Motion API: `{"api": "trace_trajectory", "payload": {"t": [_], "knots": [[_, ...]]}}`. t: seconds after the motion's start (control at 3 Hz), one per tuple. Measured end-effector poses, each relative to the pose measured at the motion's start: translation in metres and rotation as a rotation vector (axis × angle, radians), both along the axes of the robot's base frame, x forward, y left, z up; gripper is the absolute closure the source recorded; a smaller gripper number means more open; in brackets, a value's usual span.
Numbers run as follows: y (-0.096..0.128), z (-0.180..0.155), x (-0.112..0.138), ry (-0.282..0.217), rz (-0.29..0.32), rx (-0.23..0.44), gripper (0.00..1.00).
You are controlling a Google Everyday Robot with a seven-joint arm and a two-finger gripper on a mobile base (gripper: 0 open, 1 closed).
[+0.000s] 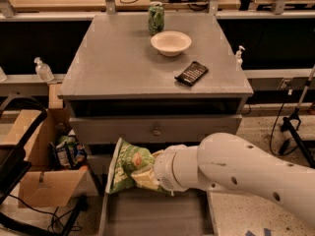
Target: Pick green jalapeno chip bag from bottom drawer and place on counter
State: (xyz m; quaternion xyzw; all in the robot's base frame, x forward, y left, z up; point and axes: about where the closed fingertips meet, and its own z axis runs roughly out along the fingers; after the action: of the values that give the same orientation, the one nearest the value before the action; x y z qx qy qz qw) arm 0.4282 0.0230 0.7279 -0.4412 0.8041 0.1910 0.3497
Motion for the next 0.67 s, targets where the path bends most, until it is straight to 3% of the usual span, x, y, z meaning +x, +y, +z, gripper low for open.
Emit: {"api": "trace_trajectory", "payload": {"t": [0.33, 0.67], "knots": [[0.001, -0.002, -0.001, 0.009, 0.009, 0.002, 1.00], [0.002, 0.034, 0.042, -0.014, 0.024, 0.055, 1.00]]}}
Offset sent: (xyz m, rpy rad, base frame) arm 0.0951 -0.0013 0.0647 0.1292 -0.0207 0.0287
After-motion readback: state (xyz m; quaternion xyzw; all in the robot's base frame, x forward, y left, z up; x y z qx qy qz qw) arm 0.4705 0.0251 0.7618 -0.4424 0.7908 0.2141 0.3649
